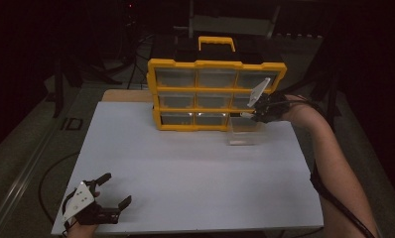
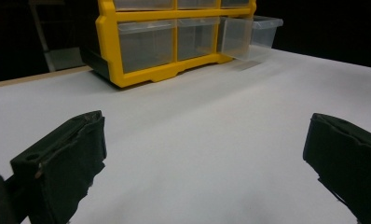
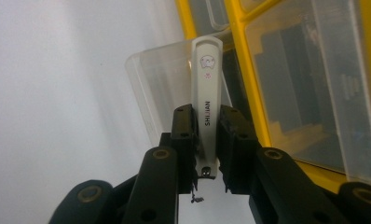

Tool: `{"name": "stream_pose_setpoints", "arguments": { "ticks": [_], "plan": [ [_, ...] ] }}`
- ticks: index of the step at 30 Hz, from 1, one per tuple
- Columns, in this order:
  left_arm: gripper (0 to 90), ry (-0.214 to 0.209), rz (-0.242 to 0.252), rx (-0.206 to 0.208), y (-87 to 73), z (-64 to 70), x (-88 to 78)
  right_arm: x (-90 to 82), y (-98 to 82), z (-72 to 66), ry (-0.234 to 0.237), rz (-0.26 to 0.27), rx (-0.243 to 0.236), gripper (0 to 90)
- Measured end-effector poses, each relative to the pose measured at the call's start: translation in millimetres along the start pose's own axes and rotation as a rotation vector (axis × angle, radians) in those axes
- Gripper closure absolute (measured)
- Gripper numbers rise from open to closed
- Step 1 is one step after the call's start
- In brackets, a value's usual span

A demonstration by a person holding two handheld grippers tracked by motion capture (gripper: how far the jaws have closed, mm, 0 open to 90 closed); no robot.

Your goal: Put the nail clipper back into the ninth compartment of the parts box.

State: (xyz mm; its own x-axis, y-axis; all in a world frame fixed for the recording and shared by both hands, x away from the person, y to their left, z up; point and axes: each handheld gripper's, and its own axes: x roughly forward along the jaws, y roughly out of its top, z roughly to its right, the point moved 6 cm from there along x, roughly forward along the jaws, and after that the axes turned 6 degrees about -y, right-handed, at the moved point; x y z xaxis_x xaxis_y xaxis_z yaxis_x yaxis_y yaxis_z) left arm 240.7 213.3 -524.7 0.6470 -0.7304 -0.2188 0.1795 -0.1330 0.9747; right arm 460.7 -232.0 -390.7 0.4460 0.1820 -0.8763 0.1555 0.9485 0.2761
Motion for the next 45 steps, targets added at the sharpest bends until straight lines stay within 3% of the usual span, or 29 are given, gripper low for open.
{"name": "stream_pose_setpoints", "arguments": {
  "ticks": [18,23,31,35,45],
  "plan": [
    [0.5,0.000,-0.006,0.000,-0.8,0.0,0.6,34.6,-6.0,3.5,0.022,0.015,-0.016,77.5],
    [0.5,0.001,-0.008,-0.001,-1.1,-0.3,0.7,45.1,-9.1,-1.4,0.052,-0.009,-0.021,77.4],
    [0.5,0.000,-0.011,0.000,-1.5,-0.5,0.7,51.9,-12.2,-1.0,0.060,-0.016,-0.004,76.6],
    [0.5,-0.001,-0.014,0.004,-1.6,-0.1,0.9,49.3,-10.8,-1.4,0.065,0.013,0.033,59.3],
    [0.5,-0.001,-0.012,0.005,-1.1,0.0,1.0,38.1,-5.2,-4.8,0.078,-0.007,0.078,41.2]
  ]
}}
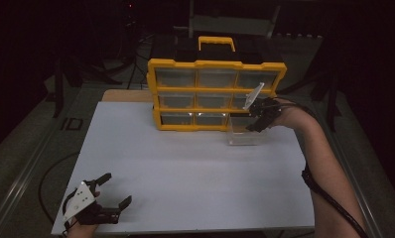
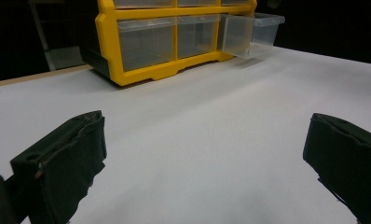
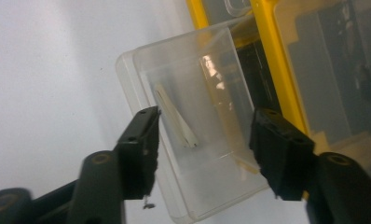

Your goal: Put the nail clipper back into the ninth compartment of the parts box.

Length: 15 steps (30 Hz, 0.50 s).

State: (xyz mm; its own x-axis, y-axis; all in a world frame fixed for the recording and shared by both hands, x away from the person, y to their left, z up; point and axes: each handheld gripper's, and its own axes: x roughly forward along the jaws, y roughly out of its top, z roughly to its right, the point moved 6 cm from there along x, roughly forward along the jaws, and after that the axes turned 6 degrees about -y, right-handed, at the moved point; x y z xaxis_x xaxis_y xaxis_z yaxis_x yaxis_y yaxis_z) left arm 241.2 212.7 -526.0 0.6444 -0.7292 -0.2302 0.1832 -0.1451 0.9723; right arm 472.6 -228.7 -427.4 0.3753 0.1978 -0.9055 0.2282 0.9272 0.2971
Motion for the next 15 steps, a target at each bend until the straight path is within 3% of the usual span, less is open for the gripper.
{"name": "stream_pose_setpoints", "arguments": {
  "ticks": [2,6,10,15],
  "plan": [
    [0.5,0.000,0.001,0.000,0.1,0.0,0.0,-0.4,0.4,-0.8,0.005,0.002,-0.005,38.0],
    [0.5,0.001,0.003,-0.001,0.5,0.0,0.1,-0.9,2.5,-4.5,0.024,0.004,0.035,28.7],
    [0.5,0.001,0.003,0.002,0.8,0.4,0.0,-1.9,4.2,-7.0,0.011,0.013,0.062,19.6],
    [0.5,0.003,0.005,0.002,1.3,0.5,-0.3,-5.9,8.7,-5.9,0.030,0.053,0.175,9.6]
  ]
}}
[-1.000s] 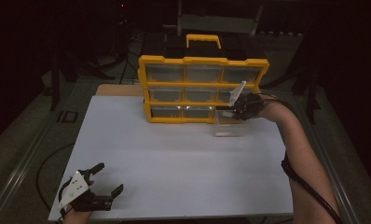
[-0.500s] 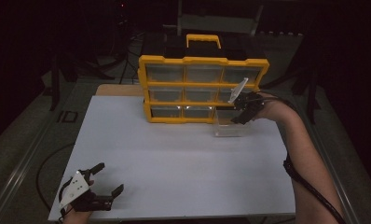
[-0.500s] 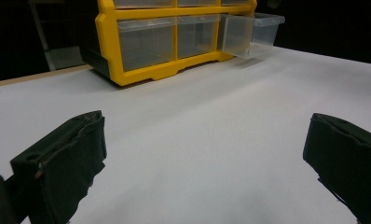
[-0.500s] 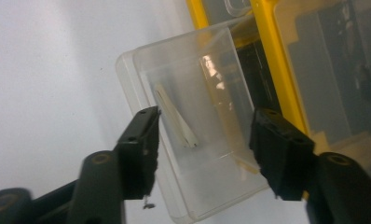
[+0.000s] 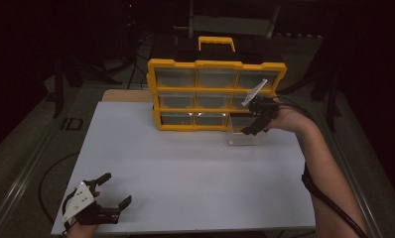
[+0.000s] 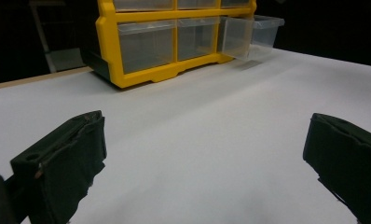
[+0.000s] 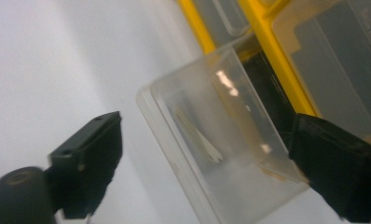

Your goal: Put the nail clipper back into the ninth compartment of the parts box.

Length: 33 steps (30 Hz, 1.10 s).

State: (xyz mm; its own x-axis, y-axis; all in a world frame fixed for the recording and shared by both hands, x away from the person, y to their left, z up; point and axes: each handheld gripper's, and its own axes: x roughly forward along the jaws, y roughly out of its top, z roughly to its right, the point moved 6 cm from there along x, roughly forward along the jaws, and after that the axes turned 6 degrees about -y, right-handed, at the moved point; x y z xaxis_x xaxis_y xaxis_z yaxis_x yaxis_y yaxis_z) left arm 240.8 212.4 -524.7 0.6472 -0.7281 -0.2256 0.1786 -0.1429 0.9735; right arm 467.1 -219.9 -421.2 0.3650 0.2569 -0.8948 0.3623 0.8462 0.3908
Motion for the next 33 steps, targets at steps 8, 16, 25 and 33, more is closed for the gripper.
{"name": "stream_pose_setpoints", "arguments": {
  "ticks": [8,16,25,33],
  "plan": [
    [0.5,-0.001,0.003,-0.003,0.2,-0.2,-0.6,1.7,7.8,-4.1,-0.024,0.094,0.136,8.4],
    [0.5,-0.003,0.004,0.001,0.9,0.6,-0.2,5.9,10.5,-14.3,-0.015,0.123,0.216,8.5],
    [0.5,-0.005,0.013,0.000,2.0,3.2,-1.9,-4.6,9.7,-16.4,-0.096,0.194,0.342,8.5],
    [0.5,-0.005,0.011,-0.011,0.9,1.1,-1.7,-13.8,-2.2,-22.5,-0.119,0.235,0.352,8.5]
  ]
}}
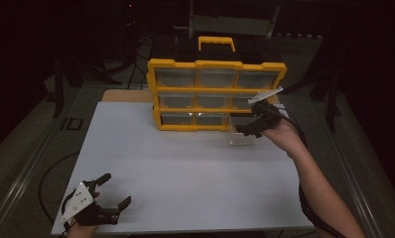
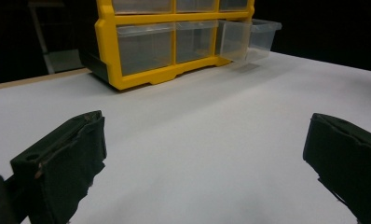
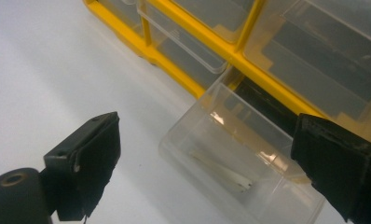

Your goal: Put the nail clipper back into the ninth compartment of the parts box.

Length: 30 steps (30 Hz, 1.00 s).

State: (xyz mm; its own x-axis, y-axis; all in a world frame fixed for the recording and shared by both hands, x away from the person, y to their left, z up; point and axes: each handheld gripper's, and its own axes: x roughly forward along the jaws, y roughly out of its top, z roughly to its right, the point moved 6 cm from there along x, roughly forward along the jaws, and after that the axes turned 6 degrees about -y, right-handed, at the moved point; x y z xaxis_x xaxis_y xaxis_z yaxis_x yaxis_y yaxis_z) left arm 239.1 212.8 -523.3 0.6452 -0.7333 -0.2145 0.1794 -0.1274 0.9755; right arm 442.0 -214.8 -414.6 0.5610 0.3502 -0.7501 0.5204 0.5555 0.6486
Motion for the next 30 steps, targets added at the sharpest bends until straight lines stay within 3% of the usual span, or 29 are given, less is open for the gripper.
{"name": "stream_pose_setpoints", "arguments": {
  "ticks": [14,30],
  "plan": [
    [0.5,0.003,0.000,-0.002,0.0,0.1,-0.2,-19.9,-29.4,-6.8,0.019,0.069,-0.016,8.5],
    [0.5,0.005,0.002,-0.005,0.1,-0.4,-1.1,-17.7,-69.5,-26.9,0.059,0.140,-0.017,8.5]
  ]
}}
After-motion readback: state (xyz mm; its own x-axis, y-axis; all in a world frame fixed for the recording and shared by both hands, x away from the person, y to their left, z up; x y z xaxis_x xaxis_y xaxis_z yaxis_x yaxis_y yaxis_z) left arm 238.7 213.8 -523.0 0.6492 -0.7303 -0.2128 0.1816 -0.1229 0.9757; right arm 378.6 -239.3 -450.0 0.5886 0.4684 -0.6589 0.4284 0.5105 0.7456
